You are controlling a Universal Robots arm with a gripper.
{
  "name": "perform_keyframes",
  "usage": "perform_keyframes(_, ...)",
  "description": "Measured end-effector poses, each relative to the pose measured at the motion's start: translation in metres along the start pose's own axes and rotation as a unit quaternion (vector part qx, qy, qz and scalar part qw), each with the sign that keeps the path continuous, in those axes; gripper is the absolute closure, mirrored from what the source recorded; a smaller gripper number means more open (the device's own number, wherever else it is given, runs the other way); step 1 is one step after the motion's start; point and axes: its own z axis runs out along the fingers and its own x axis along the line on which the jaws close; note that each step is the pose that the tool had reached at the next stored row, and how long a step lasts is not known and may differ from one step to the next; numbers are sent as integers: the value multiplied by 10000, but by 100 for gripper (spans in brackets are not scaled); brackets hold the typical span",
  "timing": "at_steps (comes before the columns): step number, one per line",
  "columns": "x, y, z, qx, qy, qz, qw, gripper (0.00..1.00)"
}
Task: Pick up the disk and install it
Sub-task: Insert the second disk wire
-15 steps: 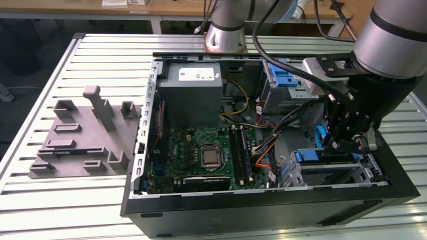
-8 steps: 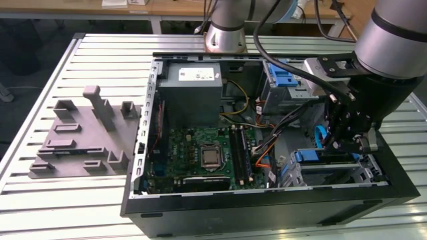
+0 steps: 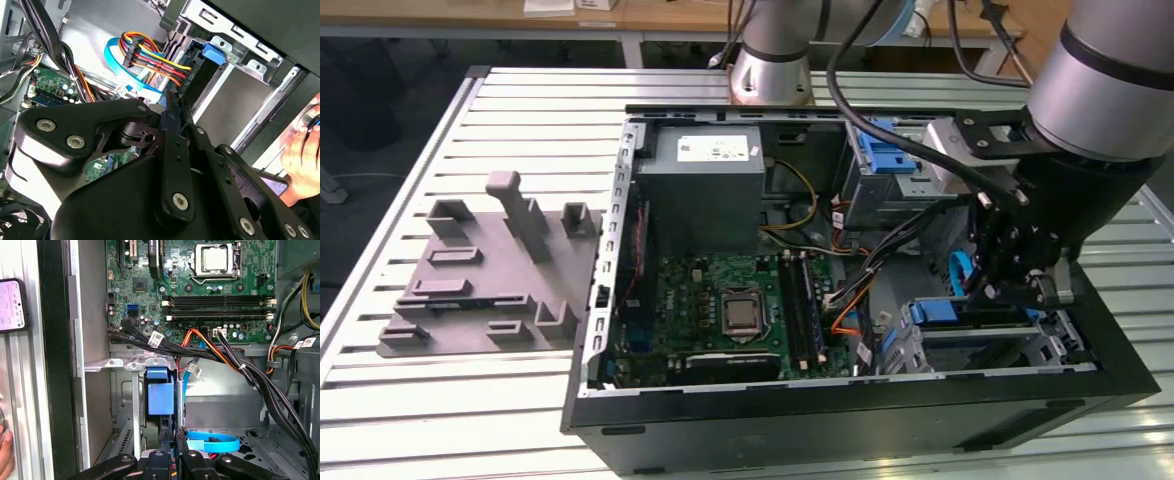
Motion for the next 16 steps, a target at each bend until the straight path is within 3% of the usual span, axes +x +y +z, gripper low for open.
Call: perform_keyframes(16,3,-21,28,-1,-17,1,10000,84)
